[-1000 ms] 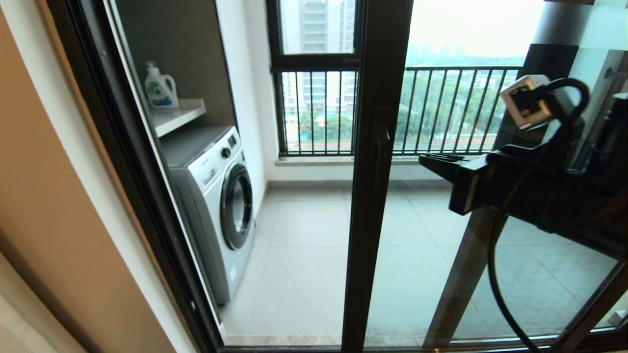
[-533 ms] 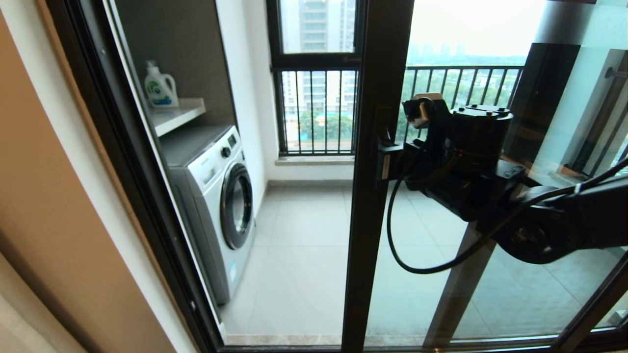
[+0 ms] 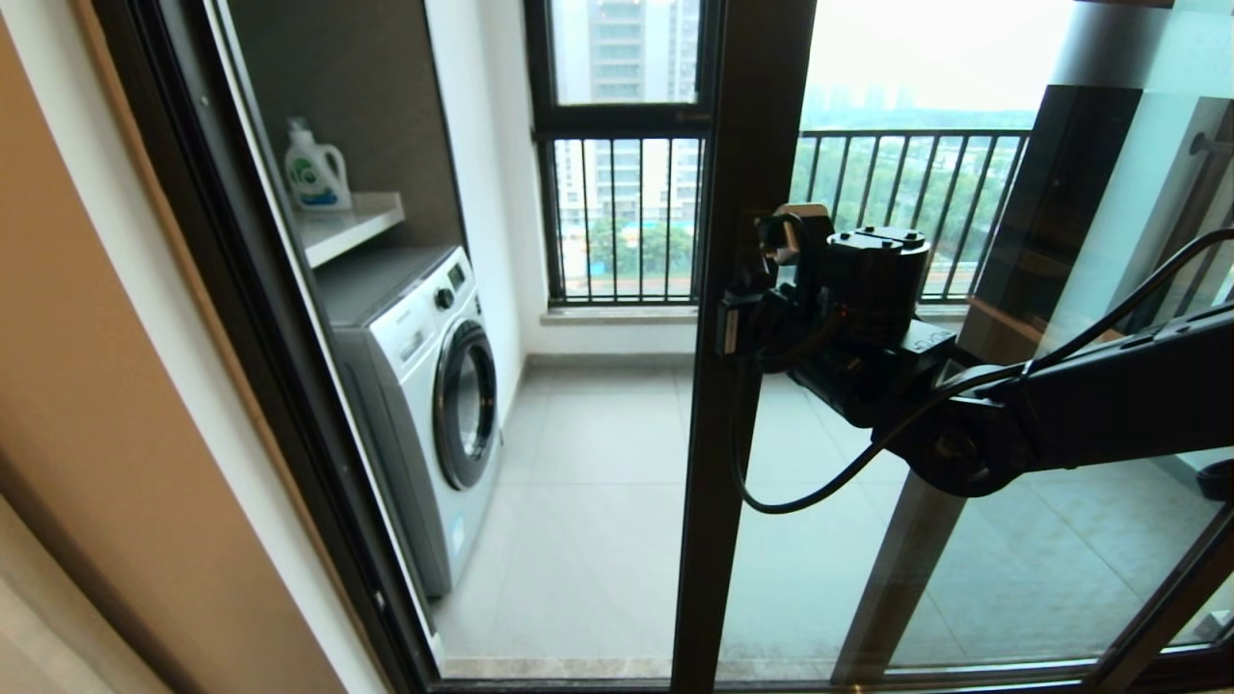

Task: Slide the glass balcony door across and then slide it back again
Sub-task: Open the slid door

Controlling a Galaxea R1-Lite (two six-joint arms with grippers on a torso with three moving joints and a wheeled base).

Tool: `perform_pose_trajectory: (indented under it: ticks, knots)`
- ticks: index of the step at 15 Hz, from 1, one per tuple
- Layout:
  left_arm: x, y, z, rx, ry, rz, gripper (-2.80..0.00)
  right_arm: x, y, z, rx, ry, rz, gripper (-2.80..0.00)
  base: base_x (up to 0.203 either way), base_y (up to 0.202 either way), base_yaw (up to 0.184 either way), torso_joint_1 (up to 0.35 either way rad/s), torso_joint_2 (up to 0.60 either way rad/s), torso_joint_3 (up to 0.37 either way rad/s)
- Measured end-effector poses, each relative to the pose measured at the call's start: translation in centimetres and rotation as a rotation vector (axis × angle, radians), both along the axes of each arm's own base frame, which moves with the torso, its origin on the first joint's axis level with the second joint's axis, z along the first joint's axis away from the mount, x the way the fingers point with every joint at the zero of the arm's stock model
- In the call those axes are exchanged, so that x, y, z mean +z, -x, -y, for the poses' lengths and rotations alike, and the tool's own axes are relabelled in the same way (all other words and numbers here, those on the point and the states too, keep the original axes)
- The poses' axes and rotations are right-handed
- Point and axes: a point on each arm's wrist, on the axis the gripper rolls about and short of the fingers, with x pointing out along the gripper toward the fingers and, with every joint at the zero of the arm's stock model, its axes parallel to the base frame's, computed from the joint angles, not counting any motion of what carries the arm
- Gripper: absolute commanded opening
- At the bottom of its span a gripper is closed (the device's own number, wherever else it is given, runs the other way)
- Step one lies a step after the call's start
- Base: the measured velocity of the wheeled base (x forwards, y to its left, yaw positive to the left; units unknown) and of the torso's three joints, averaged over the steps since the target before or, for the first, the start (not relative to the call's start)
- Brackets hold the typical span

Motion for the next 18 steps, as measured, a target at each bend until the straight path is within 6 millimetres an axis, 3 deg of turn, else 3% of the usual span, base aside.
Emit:
perform_pose_trajectory:
  ticks: [18]
  knots:
    - [0.0,0.0,0.0,0.0,0.0,0.0,-2.8,0.8,0.1,6.7,-0.166,-0.005,0.03,-2.8,0.0,0.0,0.0,0.0,0.0,0.0]
